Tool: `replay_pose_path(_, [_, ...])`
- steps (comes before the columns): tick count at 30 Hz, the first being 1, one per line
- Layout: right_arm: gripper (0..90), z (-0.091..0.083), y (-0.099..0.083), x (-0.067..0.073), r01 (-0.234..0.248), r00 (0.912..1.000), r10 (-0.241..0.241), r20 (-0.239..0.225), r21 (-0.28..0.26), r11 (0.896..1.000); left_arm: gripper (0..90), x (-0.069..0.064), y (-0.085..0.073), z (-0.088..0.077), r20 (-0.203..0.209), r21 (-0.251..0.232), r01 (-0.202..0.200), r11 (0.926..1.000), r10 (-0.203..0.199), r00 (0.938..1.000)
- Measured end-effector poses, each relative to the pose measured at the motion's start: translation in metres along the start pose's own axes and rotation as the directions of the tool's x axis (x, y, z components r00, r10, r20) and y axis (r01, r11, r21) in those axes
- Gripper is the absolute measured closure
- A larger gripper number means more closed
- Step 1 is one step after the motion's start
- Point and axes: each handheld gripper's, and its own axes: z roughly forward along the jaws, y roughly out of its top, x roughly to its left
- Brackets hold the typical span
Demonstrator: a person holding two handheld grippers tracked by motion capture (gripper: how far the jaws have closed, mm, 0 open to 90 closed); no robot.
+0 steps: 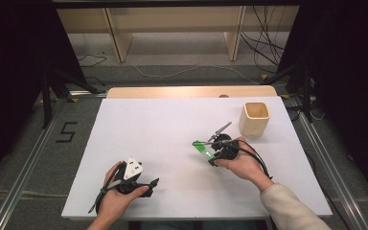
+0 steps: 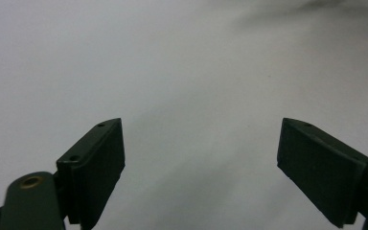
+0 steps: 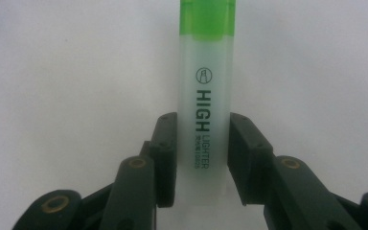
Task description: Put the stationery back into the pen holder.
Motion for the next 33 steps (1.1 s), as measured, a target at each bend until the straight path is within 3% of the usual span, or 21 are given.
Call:
replay_pose_path(16, [66.0, -0.004, -0.013, -0.004, -0.013, 0.9999, 0.011, -0.012, -0.158, 0.987, 16.4, 0.000, 0.000, 0.000, -0.001, -0.001, 0.000, 1.0000, 0.000, 1.0000])
replay_pose_path(24, [66.0, -0.009, -0.023, -0.010, -0.033, 0.9992, 0.026, -0.031, -0.263, 0.964, 16.4, 0.000, 0.000, 0.001, -0.001, 0.001, -0.003, 1.0000, 0.003, 1.0000])
replay_pose_path(30, [66.0, -0.011, -0.029, -0.012, -0.039, 0.9991, 0.032, -0.029, -0.289, 0.956, 16.3, 0.000, 0.000, 0.000, -0.003, 0.000, -0.001, 1.0000, 0.001, 1.0000])
replay_pose_path(33, [66.0, -0.011, -0.034, -0.013, -0.047, 0.9988, 0.040, -0.029, -0.319, 0.947, 16.3, 0.000, 0.000, 0.000, -0.003, -0.001, -0.001, 1.0000, 0.001, 1.0000])
